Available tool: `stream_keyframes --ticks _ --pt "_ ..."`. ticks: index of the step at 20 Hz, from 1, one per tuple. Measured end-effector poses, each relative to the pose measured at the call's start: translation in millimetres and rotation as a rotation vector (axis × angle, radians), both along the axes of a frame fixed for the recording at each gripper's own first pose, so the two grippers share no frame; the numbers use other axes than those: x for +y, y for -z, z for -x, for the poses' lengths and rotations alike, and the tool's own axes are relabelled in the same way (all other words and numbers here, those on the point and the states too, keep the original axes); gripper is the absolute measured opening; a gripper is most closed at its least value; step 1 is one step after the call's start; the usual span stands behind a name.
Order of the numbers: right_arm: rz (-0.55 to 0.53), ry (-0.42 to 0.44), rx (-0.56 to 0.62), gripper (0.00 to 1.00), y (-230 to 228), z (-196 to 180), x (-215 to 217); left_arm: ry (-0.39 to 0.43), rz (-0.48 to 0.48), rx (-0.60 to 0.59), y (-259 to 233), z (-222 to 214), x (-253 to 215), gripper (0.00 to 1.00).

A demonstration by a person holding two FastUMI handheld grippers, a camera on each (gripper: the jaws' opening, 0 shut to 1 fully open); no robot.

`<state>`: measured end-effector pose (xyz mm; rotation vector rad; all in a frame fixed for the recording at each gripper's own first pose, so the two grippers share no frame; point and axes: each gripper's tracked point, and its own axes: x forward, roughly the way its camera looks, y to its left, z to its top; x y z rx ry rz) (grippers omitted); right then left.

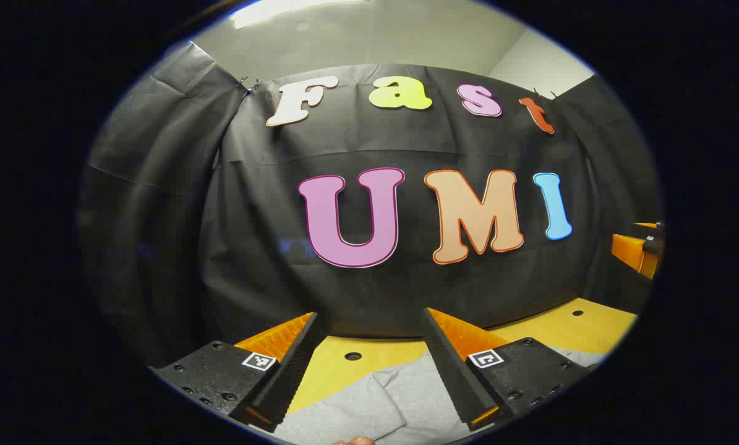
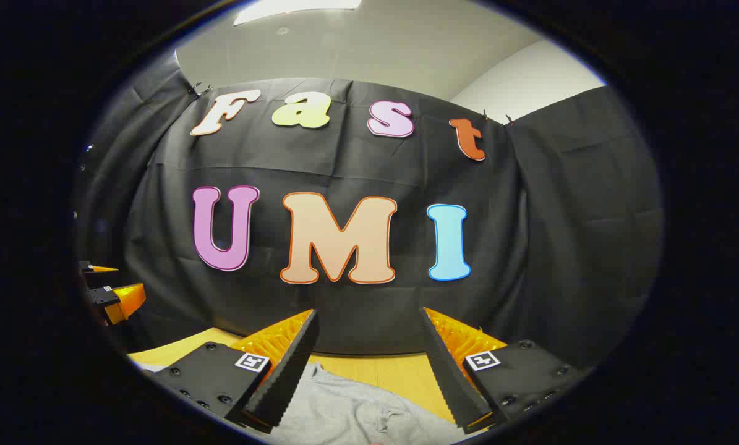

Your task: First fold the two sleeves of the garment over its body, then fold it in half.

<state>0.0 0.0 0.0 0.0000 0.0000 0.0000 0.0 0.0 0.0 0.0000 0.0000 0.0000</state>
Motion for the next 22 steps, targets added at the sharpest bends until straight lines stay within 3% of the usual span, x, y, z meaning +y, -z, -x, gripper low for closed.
stream_keyframes --ticks 3,4,9,10,11,22 --pt "-0.006 0.000 0.000 0.96 -0.9 -4.0 1.1 0.001 -0.001 0.002 0.7 -0.2 1.3 1.00" --pt "-0.005 -0.003 0.000 0.99 0.1 -4.2 1.0 -0.002 -0.002 0.002 1.2 0.3 2.3 0.96" --pt "-0.009 -0.021 0.008 0.99 2.3 -5.2 6.1 -0.005 -0.010 0.000 1.5 -1.1 4.2 0.96" --pt "-0.007 -0.020 0.006 0.99 2.1 -5.4 6.2 0.000 -0.009 0.001 1.5 -1.0 1.9 1.00" --pt "-0.003 -0.017 0.003 0.99 1.2 -5.4 5.4 0.005 -0.010 0.003 2.1 -0.6 -0.3 0.96" --pt "0.012 -0.031 -0.003 0.99 3.9 -7.4 4.6 0.010 -0.041 -0.019 -5.5 -6.2 -6.9 0.95"
